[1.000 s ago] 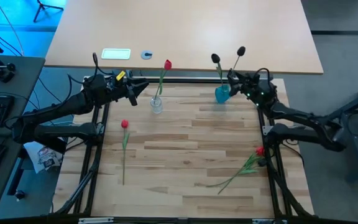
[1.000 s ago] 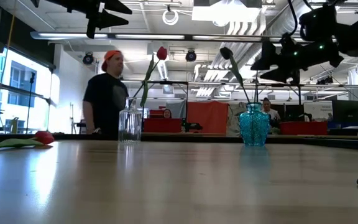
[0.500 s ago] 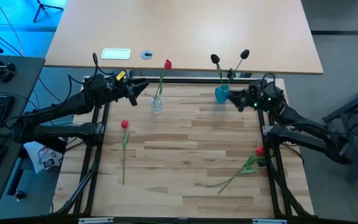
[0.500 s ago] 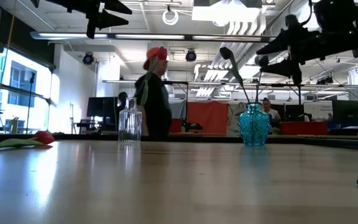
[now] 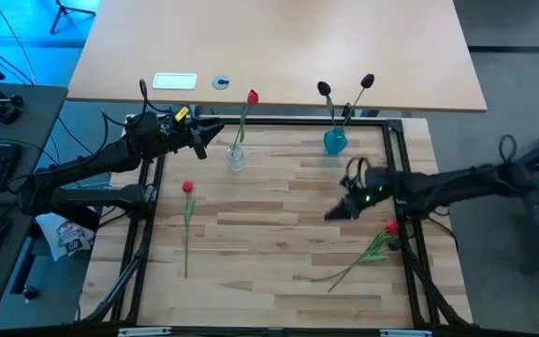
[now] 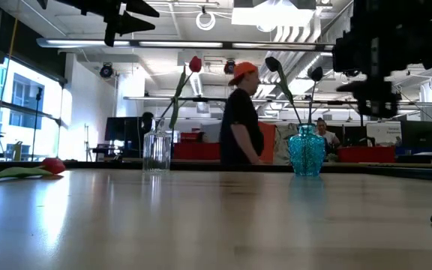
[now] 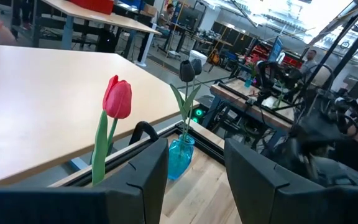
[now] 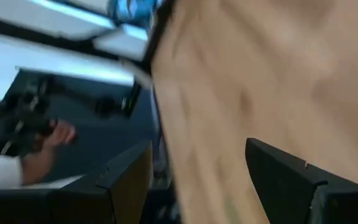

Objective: Sort flowers into vase by color
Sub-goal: Put the black flower into the blue vase

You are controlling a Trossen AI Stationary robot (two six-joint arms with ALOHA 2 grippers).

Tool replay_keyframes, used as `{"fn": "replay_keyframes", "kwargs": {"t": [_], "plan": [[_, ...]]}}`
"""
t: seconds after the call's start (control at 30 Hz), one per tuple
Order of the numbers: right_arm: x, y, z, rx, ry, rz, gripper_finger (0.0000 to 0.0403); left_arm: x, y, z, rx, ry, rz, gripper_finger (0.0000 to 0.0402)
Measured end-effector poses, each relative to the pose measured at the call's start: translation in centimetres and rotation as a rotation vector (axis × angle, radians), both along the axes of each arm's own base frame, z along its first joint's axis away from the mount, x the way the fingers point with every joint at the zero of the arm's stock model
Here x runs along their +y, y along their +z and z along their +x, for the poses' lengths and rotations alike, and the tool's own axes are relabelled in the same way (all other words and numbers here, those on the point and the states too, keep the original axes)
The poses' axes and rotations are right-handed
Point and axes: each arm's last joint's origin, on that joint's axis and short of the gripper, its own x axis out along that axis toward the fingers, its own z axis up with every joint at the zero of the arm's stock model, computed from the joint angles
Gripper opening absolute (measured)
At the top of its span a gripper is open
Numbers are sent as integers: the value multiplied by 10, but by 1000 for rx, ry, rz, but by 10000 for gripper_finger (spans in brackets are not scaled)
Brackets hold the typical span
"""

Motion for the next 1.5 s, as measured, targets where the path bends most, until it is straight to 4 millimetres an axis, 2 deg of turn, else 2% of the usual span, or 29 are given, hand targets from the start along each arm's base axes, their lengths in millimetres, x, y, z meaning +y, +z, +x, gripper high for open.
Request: {"fn": "replay_keyframes", "kwargs": {"t": [0.23,0.33,0.43,0.5,0.67,0.8,0.9,1.1,1.3,1.4,1.5], "plan": [[64,-16,-4,304,108,315,252,0,0,0,0,1,0,145],[88,-24,-12,416,-24,401,252,2,0,-1,0,13,1,145],[106,-32,-20,440,-255,474,252,6,0,-3,16,36,27,145],[115,-37,-24,430,-349,490,252,9,0,-5,34,50,57,145],[118,-39,-18,416,-336,526,252,15,0,-8,90,77,149,145],[121,-20,-2,400,-302,570,252,18,0,-10,147,92,235,145],[128,-9,8,495,-255,513,252,20,0,-11,171,100,271,145],[141,-1,13,851,-116,304,252,20,0,-11,173,102,275,145],[136,9,9,942,-70,-43,252,20,1,-11,166,112,279,145],[133,7,4,944,81,-213,252,20,2,-11,156,114,285,145],[135,2,5,874,261,-359,252,20,3,-11,141,117,283,145]]}}
